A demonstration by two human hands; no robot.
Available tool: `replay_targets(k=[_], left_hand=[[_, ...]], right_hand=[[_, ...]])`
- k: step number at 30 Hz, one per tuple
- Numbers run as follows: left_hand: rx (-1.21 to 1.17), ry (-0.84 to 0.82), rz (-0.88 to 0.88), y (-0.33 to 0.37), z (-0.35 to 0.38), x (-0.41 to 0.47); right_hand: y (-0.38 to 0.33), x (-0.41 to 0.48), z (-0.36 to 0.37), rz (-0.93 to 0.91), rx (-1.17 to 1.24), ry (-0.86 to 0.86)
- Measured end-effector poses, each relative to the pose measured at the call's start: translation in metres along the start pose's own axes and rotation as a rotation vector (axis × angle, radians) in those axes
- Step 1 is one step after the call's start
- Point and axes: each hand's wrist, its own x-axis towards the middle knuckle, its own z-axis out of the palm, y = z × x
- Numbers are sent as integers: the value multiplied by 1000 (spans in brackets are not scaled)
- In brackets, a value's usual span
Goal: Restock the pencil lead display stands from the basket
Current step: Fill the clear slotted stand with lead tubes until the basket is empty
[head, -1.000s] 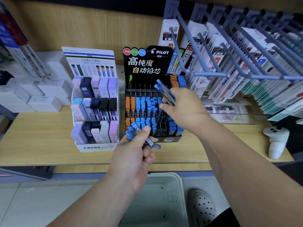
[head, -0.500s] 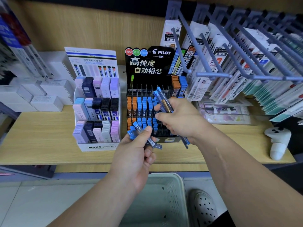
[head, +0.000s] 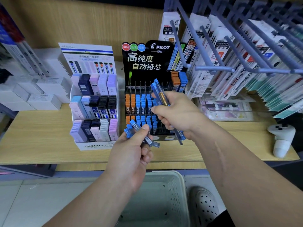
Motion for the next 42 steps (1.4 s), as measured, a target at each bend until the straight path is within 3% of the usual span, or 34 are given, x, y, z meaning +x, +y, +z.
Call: replay_targets(k=[12,19,25,34,37,42], left_hand=[[3,-6,-1,1,2,-1],[-7,11,-4,2,1,-1],[-25,-3,-7,2,2,-1],[45,-187,29,8,10,-3],[160,-264,9,7,14,-6],[241,-230,6,3,16,-2]], right_hand=[[-2,-6,-10,4,66,21],[0,-11,-16,51,-93,5],[-2,-12,-11,54,-79,-2],[2,-31,-13,8,166,-203],[4,-35,-16,20,205,-206],[5,-37,-30,15,228,-172]])
